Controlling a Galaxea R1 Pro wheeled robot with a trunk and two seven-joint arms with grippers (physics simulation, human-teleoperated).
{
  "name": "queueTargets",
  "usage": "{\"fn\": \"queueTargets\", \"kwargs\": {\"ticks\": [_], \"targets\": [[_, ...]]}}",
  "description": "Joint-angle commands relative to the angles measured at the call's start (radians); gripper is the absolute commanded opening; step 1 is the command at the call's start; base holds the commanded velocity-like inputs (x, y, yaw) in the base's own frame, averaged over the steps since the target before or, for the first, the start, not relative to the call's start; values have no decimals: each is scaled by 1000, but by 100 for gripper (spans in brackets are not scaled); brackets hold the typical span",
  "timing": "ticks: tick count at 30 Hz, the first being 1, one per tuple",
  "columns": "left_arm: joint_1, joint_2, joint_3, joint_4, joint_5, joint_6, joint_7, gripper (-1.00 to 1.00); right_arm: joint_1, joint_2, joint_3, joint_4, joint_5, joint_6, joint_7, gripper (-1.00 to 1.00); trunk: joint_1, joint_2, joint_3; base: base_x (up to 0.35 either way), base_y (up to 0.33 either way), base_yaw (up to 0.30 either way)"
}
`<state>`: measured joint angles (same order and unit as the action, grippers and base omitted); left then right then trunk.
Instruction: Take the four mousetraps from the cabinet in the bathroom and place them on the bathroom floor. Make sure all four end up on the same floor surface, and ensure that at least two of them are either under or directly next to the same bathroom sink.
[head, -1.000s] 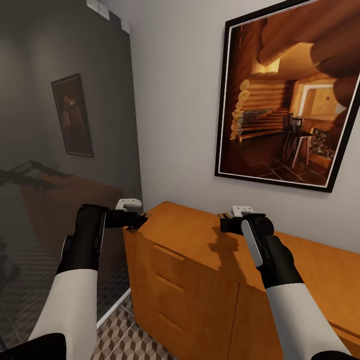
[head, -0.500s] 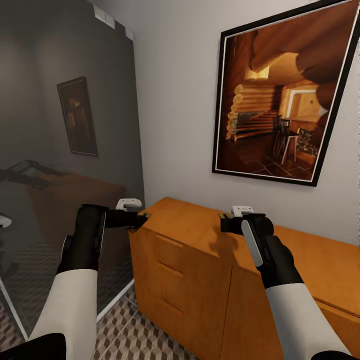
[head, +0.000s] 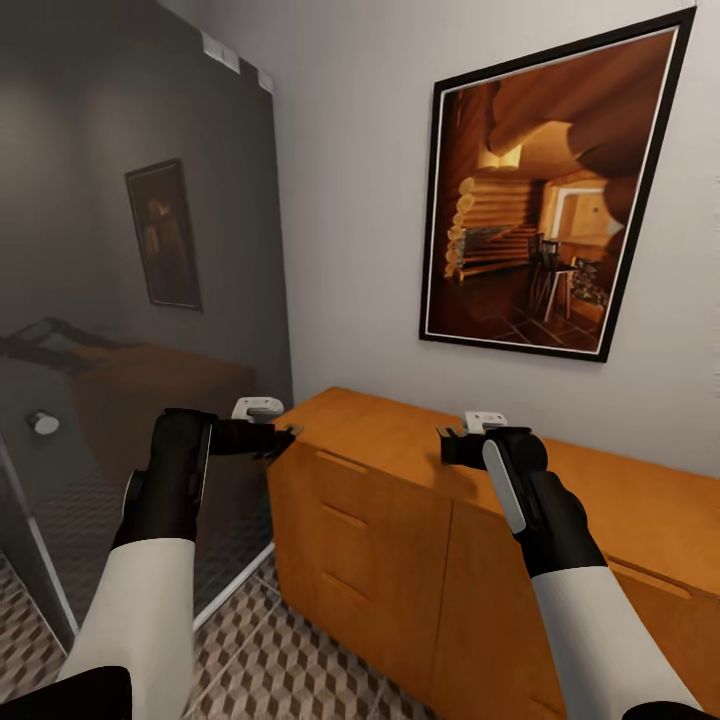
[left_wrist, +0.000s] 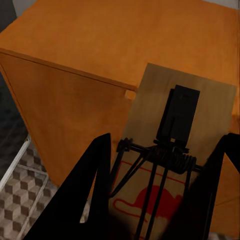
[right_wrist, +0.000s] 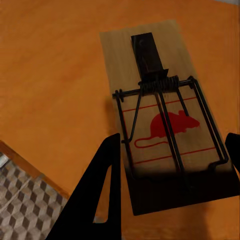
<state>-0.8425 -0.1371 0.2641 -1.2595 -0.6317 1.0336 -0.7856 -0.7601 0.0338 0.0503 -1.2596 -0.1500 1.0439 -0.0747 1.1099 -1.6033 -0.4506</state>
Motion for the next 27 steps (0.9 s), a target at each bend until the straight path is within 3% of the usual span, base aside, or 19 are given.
{"fn": "queueTargets", "kwargs": {"ticks": [1,13,27], "targets": [[-1,-1,3,-1,-10,3,-10,-100,-1,0,0,-1,-11,3,-7,-100,-1,-1,-1,-295,0,0],[-1,-1,3,0,-8,3,-10,-100,-1,1,0,0,-12,3,-12,-100,-1,-1,-1,-68,0,22],[-1,-1,3,2,-8,3,-9,-100,-1,1,2,1,-14,3,-13,-100,-1,-1,-1,-1,0,256]]}}
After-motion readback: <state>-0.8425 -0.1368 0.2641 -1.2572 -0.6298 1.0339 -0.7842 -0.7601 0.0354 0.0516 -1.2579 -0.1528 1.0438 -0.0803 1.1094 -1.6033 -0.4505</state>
